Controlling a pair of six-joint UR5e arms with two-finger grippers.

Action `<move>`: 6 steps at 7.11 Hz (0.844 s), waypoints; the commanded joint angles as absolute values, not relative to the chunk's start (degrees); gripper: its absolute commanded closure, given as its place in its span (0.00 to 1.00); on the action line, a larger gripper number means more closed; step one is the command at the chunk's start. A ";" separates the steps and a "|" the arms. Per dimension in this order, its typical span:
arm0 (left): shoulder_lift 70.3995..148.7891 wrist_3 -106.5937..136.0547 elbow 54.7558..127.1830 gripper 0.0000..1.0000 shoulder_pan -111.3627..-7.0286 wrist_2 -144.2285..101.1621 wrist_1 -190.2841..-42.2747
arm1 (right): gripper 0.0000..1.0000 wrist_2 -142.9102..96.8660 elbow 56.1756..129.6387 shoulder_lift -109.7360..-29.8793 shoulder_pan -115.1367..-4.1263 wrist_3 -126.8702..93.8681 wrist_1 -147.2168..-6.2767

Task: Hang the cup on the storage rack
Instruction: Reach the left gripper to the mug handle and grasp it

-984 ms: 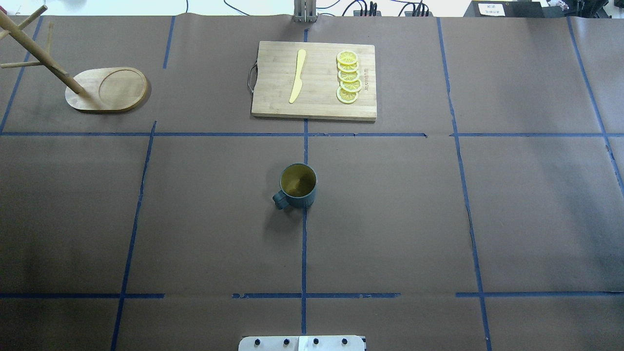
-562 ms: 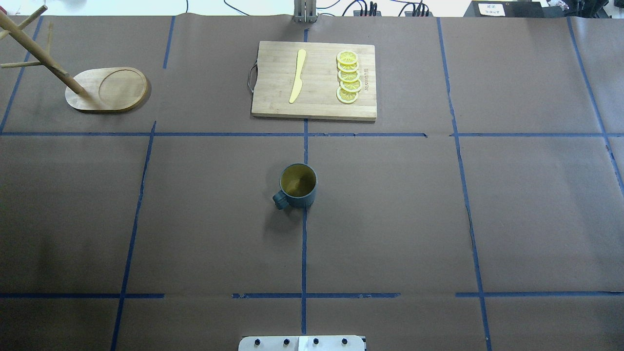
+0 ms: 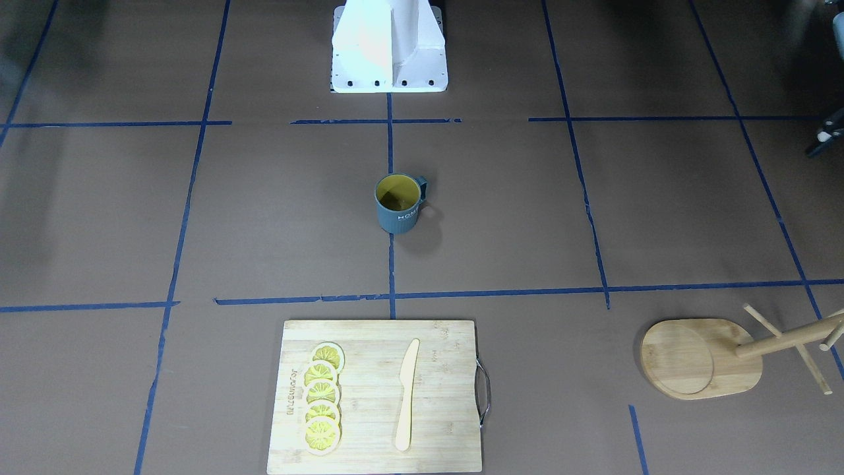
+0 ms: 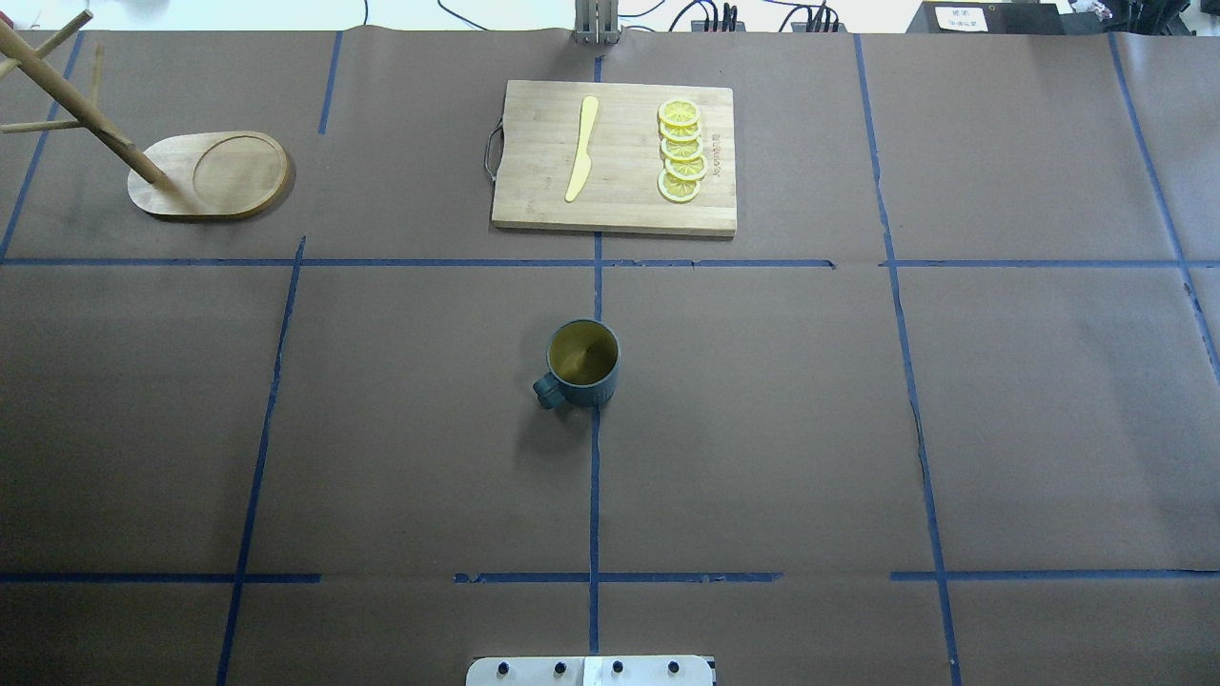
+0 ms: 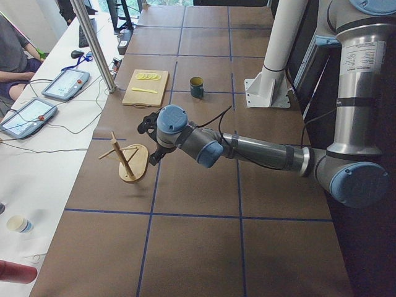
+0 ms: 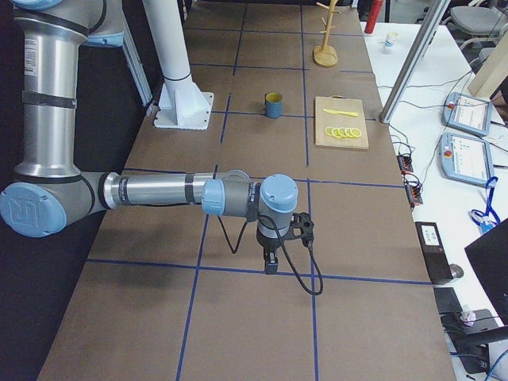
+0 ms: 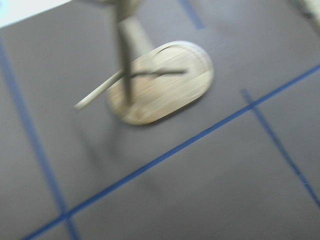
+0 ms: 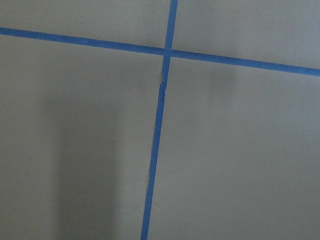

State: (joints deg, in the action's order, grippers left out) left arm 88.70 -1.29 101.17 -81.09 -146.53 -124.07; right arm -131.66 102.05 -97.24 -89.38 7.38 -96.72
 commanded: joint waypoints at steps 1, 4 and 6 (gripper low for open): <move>90.77 7.59 101.34 0.00 -70.72 -140.33 -141.43 | 0.00 -131.66 102.65 -97.21 -89.38 7.03 -96.68; 96.23 22.58 101.34 0.00 -50.25 -117.94 -152.31 | 0.00 -131.66 102.57 -97.03 -89.30 6.94 -96.68; 99.30 24.60 101.34 0.00 -36.37 -101.17 -153.02 | 0.00 -131.75 102.57 -96.94 -89.30 6.16 -96.68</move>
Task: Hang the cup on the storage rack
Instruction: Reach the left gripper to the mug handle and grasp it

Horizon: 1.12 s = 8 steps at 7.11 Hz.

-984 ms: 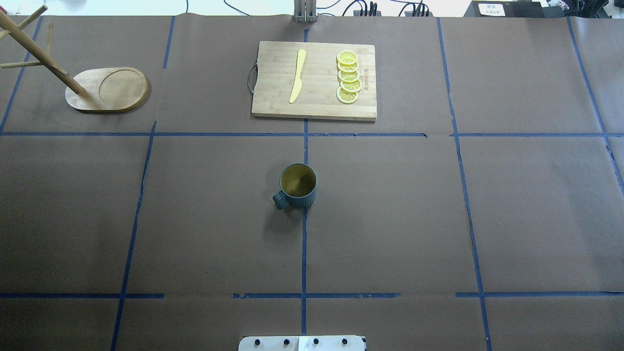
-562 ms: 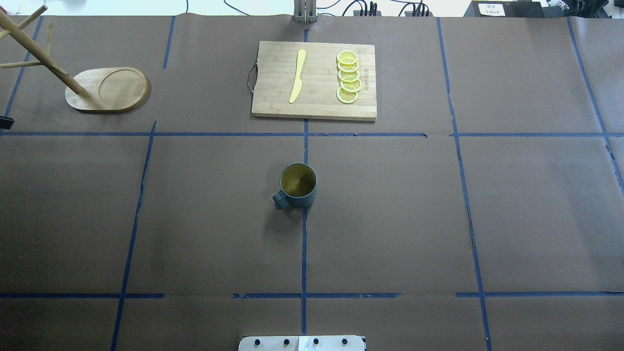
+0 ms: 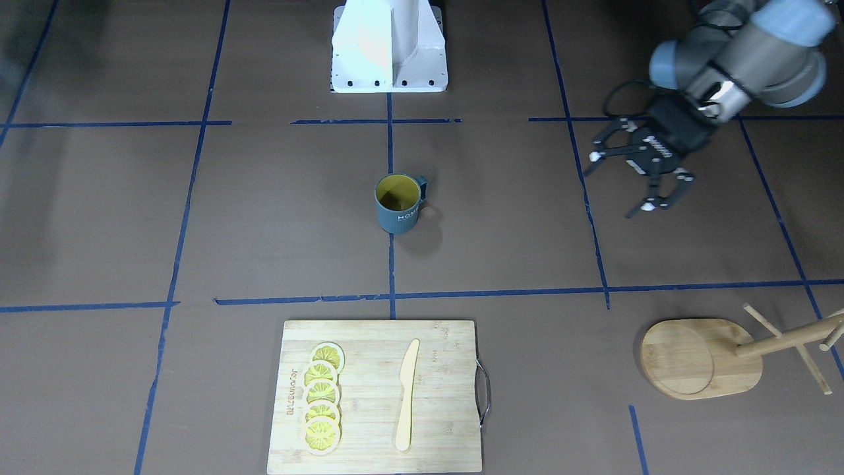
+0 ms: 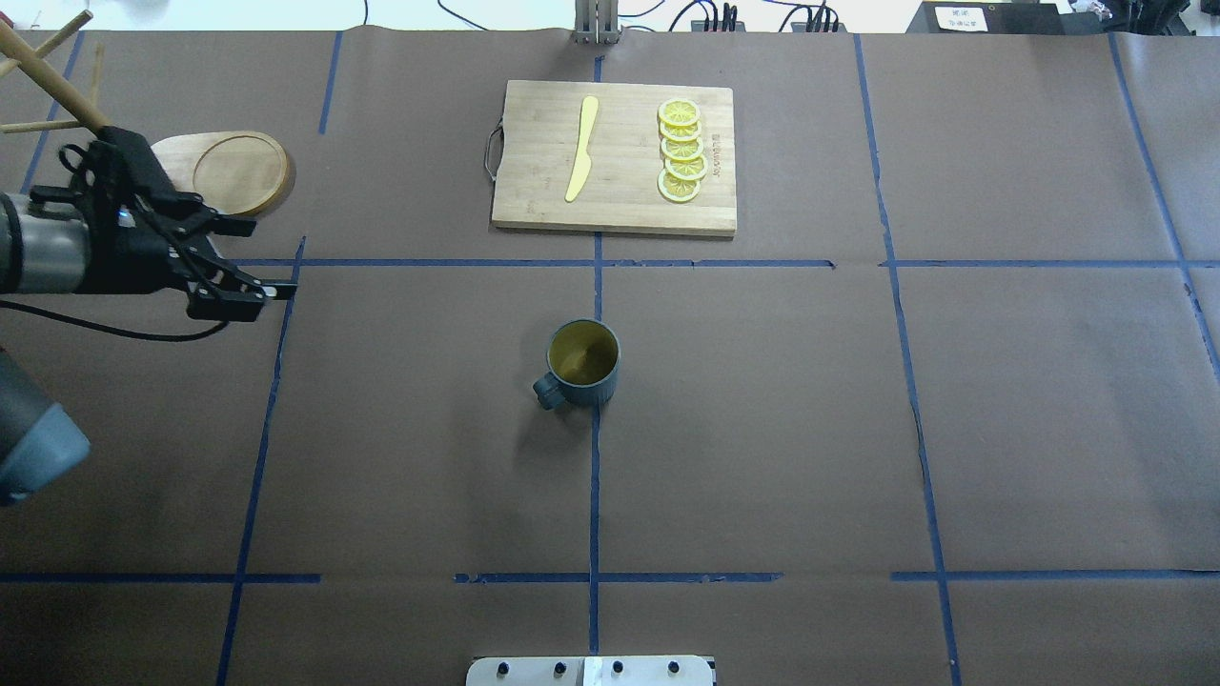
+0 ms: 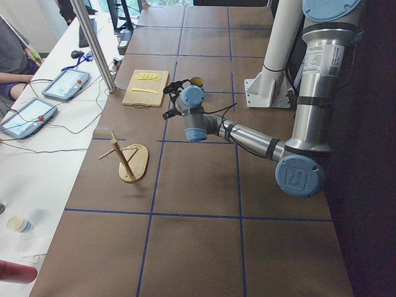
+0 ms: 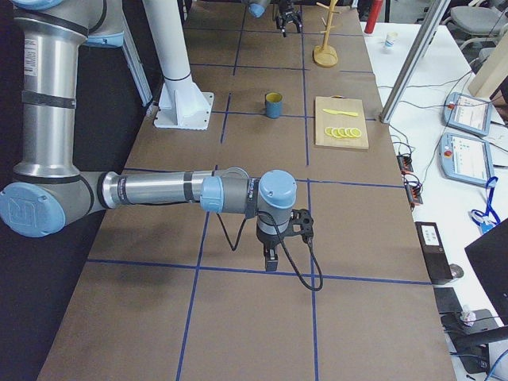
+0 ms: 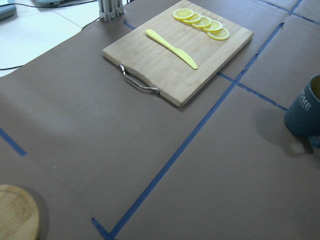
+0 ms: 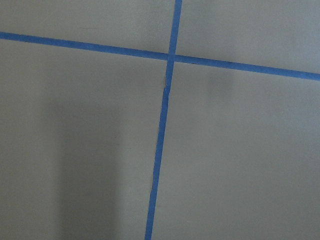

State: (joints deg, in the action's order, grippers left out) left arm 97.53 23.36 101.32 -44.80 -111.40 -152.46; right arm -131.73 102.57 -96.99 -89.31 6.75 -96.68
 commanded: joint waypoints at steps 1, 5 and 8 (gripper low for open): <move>100.36 24.70 101.25 0.00 -28.56 -91.42 -153.02 | 0.00 -131.75 102.57 -96.86 -89.30 6.15 -96.68; 111.69 24.18 93.27 0.01 -17.40 -80.86 -153.28 | 0.00 -131.66 102.48 -96.77 -89.38 6.24 -96.68; 111.97 23.73 92.73 0.01 -17.75 -80.77 -153.11 | 0.00 -131.66 102.57 -96.77 -89.30 6.24 -96.68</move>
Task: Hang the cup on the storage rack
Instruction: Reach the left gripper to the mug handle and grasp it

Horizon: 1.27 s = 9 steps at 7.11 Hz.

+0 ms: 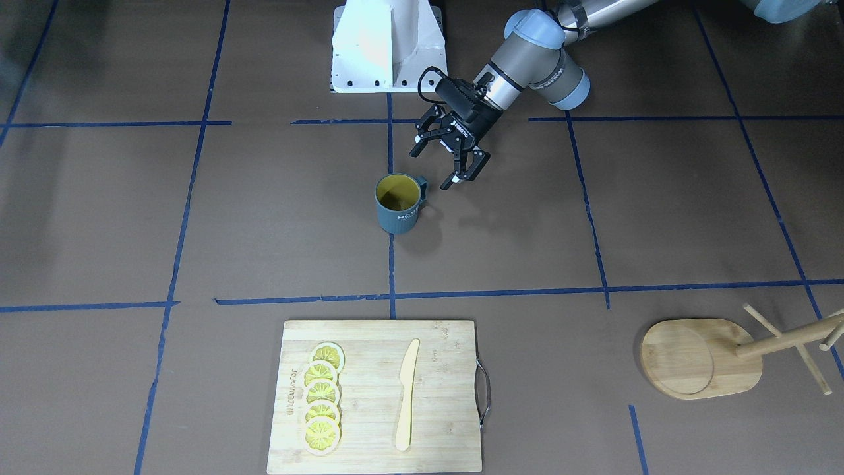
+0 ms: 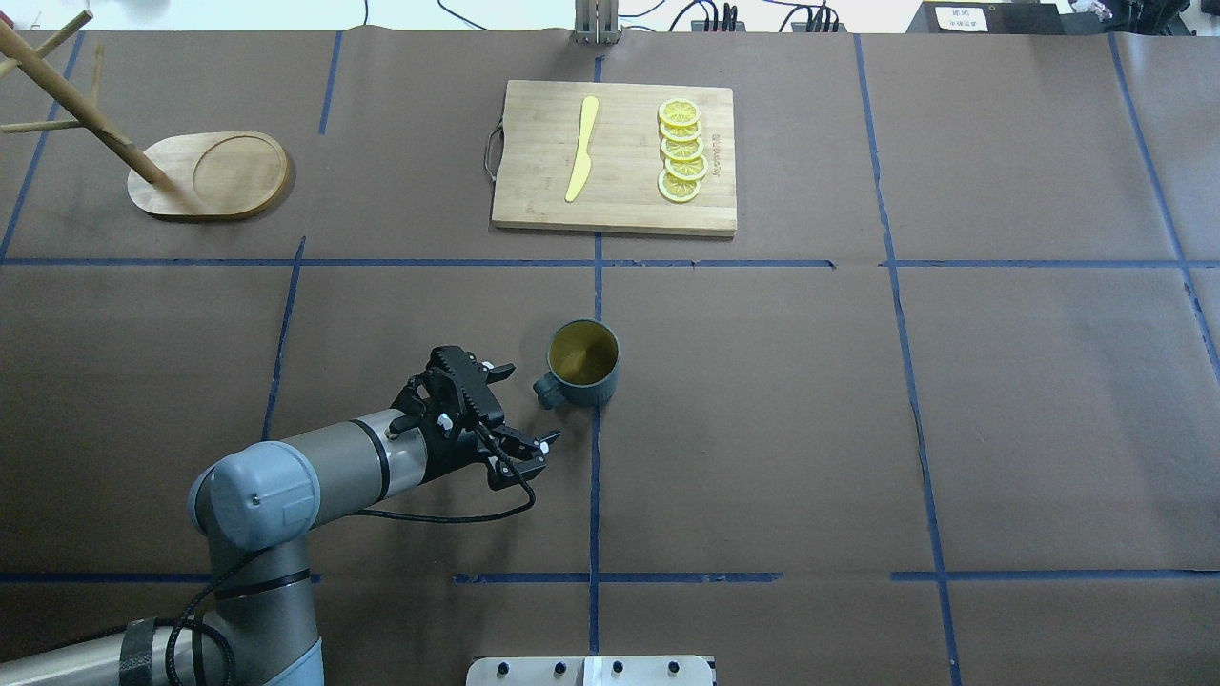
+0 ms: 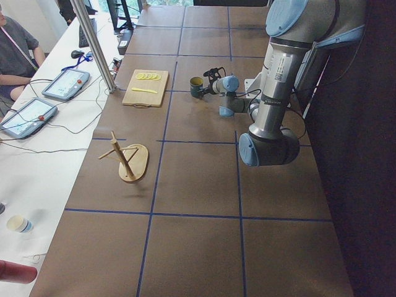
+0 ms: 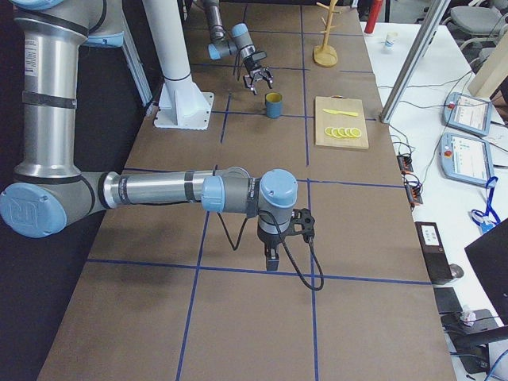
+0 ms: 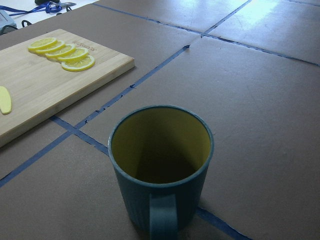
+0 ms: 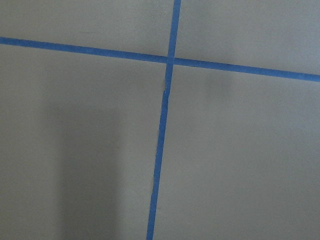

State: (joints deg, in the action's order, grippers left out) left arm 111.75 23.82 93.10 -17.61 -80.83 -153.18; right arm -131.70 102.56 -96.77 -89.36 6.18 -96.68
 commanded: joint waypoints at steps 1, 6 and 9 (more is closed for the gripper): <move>112.49 23.82 91.77 0.01 -17.84 -80.34 -153.11 | 0.00 -131.75 102.57 -96.77 -89.30 6.15 -96.68; 115.75 24.17 86.31 0.36 -17.75 -80.16 -154.34 | 0.00 -131.66 102.48 -96.77 -89.30 6.24 -96.68; 116.10 24.52 86.40 0.96 -17.84 -80.42 -154.68 | 0.00 -131.66 102.48 -96.77 -89.30 6.24 -96.68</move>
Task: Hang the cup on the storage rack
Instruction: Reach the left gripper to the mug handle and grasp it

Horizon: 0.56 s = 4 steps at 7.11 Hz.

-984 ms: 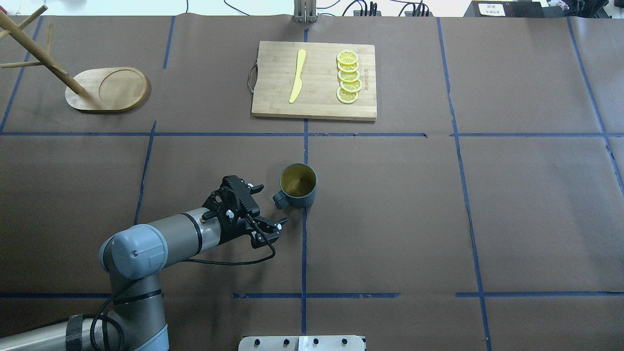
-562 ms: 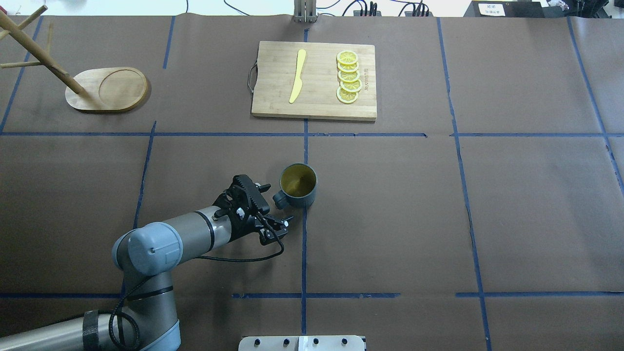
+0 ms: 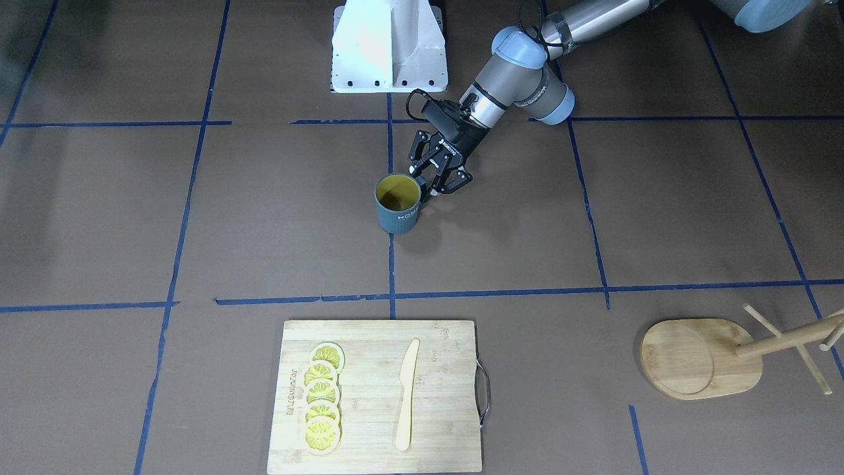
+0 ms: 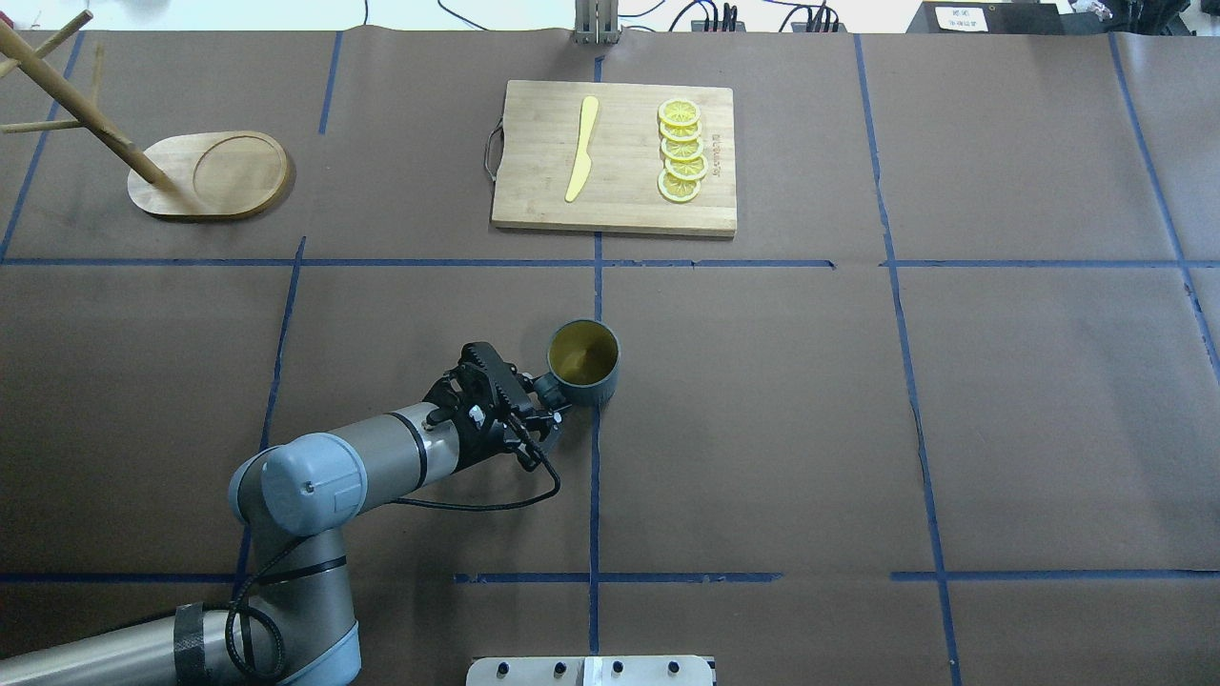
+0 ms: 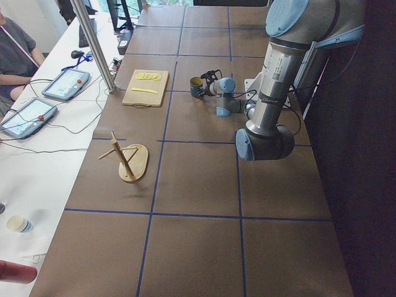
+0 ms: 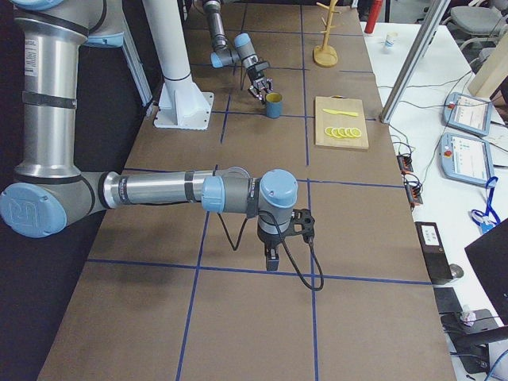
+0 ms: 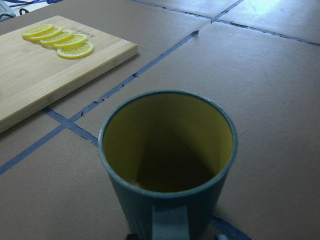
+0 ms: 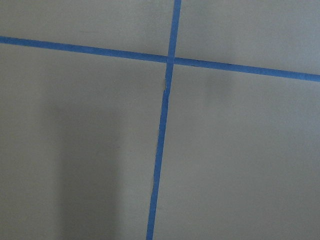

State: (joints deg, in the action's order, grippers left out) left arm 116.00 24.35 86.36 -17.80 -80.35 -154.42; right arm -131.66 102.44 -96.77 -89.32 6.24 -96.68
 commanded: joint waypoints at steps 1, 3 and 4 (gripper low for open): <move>116.10 24.52 86.57 1.00 -17.93 -80.42 -154.77 | 0.00 -131.66 102.39 -96.85 -89.30 6.24 -96.68; 116.28 25.13 87.01 1.00 -18.98 -80.42 -156.61 | 0.00 -131.66 102.48 -96.77 -89.30 6.24 -96.68; 116.19 30.36 87.10 1.00 -19.33 -80.42 -158.88 | 0.00 -131.66 102.39 -96.85 -89.30 6.24 -96.68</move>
State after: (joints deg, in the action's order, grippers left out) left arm 116.19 26.32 86.93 -18.81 -80.42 -156.76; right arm -131.66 102.45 -96.80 -89.30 6.24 -96.68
